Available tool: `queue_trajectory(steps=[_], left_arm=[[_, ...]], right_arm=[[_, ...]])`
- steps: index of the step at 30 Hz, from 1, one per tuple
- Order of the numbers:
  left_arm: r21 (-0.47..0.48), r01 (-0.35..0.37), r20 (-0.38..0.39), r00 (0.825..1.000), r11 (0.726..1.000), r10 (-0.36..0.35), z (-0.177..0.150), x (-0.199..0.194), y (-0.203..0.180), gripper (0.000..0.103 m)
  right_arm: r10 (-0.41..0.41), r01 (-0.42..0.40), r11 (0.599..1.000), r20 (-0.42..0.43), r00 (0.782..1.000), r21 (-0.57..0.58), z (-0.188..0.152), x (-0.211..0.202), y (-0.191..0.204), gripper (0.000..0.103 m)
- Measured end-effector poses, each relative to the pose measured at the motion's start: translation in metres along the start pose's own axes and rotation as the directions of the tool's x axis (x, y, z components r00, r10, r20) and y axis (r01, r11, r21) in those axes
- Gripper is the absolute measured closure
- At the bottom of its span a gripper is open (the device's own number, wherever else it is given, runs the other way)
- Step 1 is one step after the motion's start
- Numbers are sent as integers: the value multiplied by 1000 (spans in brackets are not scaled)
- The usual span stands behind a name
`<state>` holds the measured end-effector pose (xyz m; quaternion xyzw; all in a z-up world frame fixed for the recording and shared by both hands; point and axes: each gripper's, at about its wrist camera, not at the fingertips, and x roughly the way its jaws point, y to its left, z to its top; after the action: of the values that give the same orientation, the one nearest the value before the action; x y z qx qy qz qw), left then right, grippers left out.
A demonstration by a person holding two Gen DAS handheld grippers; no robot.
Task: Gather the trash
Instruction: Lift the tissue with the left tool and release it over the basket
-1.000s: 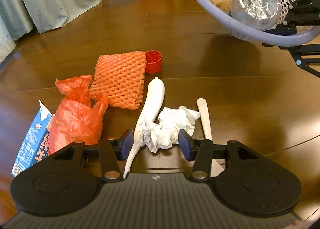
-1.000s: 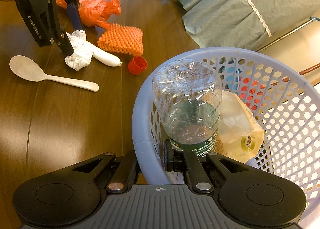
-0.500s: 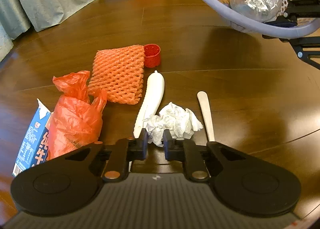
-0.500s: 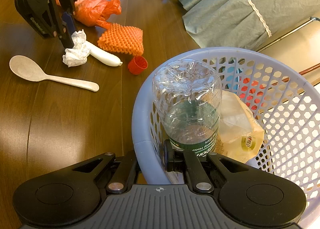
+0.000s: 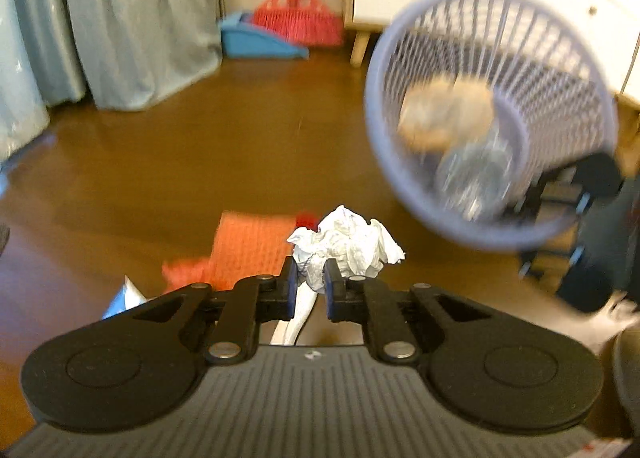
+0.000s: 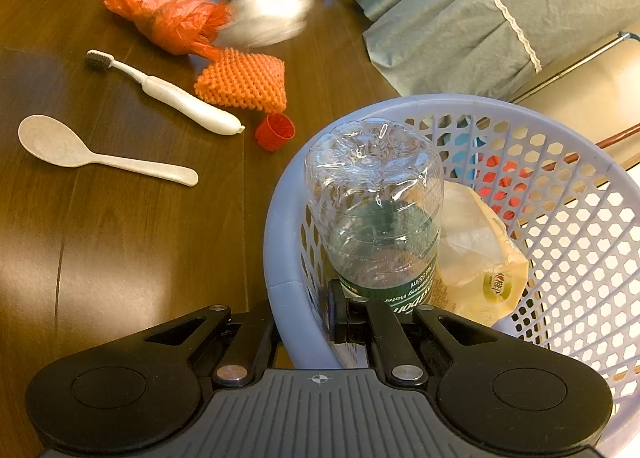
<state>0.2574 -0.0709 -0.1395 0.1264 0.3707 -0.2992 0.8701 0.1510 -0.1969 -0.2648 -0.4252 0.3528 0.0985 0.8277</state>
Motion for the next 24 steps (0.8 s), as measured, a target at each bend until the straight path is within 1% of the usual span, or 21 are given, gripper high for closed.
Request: queue_trajectory(steps=[5, 7, 12, 14, 15, 16, 17, 21, 24], left_arm=[[33, 70, 89, 993, 997, -73, 43, -17, -25, 93], [50, 107, 102, 988, 993, -112, 59, -15, -37, 93], [121, 167, 130, 975, 979, -182, 86, -2, -76, 92], [142, 199, 142, 965, 970, -219, 95, 4, -92, 90], [147, 219, 152, 959, 965, -241, 97, 7, -98, 80], [152, 237, 158, 952, 959, -261, 99, 12, -103, 58], [157, 240, 157, 952, 958, -264, 100, 16, -108, 52], [141, 230, 168, 953, 963, -252, 95, 14, -106, 53], [108, 198, 165, 963, 974, -214, 90, 10, -88, 53]], right_arm=[[0, 0, 1000, 3, 1000, 3, 1, -1, 1, 100], [0, 0, 1000, 2, 1000, 1, 1, -1, 2, 100], [1, -1, 1000, 3, 1000, 7, 2, -1, 1, 100], [2, -2, 1000, 3, 1000, 6, 2, -1, 1, 100], [2, -2, 1000, 3, 1000, 3, 2, -1, 1, 100], [3, -3, 1000, 3, 1000, 3, 2, -1, 1, 100], [4, -4, 1000, 3, 1000, 5, 2, -1, 1, 100], [5, -5, 1000, 7, 1000, 13, 2, -2, 0, 100], [4, -4, 1000, 9, 1000, 18, 2, -2, 0, 100]])
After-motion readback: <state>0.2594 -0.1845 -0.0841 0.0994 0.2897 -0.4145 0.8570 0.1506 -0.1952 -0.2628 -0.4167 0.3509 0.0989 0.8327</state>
